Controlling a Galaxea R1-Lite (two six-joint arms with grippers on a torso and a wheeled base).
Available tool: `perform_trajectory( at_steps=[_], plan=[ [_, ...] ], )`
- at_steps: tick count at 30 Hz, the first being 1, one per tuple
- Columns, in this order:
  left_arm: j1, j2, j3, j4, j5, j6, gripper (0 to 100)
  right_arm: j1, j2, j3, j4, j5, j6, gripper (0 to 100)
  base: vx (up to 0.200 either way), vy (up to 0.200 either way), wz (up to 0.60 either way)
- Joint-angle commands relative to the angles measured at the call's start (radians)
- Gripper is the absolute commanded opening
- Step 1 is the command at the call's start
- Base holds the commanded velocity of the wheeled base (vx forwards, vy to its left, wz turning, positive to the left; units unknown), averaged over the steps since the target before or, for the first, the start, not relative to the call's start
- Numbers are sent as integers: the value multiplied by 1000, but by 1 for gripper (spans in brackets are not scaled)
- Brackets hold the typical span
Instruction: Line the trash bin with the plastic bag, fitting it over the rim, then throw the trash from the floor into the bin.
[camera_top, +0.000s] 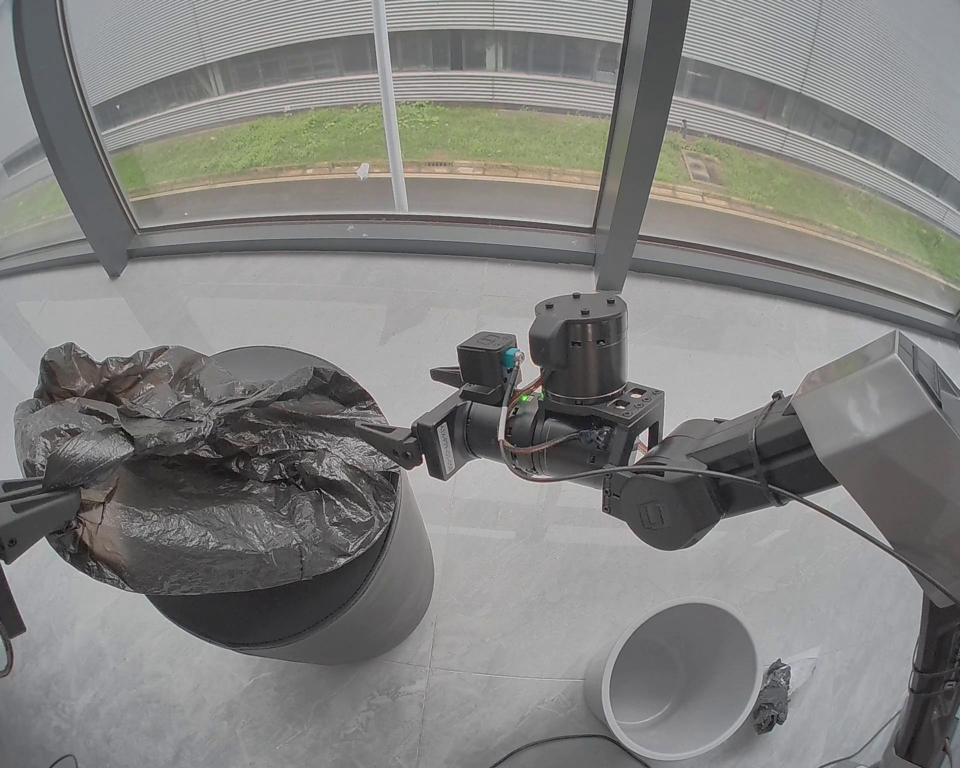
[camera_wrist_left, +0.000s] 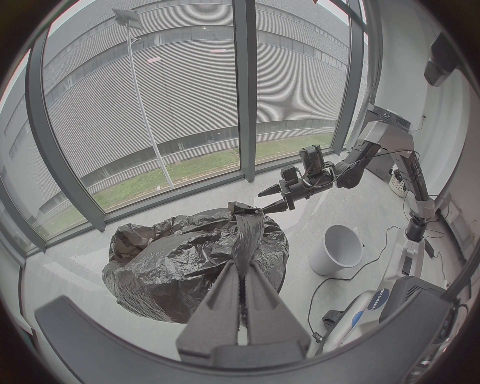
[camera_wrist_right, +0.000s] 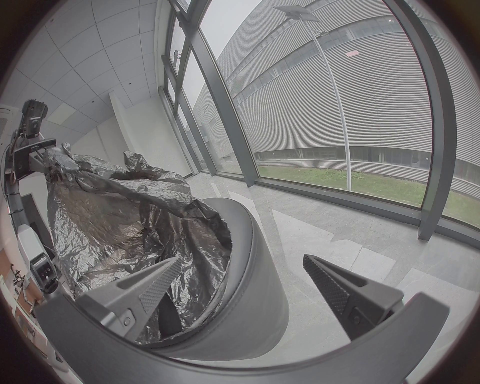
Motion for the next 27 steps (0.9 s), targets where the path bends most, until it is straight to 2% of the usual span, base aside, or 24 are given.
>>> perform_trajectory(
  at_steps=[1, 12, 22, 27],
  plan=[
    [0, -2, 1, 0, -3, 2, 0, 2, 11, -20, -1, -2, -4, 100, 0, 0, 0],
    [-50, -20, 1, -2, -4, 2, 0, 2, 136, -146, -16, -4, -3, 100, 0, 0, 0],
    [-52, -13, 3, -55, -4, 2, 0, -29, 208, -215, -24, -1, -1, 100, 0, 0, 0],
    [-53, -11, 15, -55, -4, 2, 0, -40, 219, -250, -76, 7, 2, 100, 0, 0, 0]
  ],
)
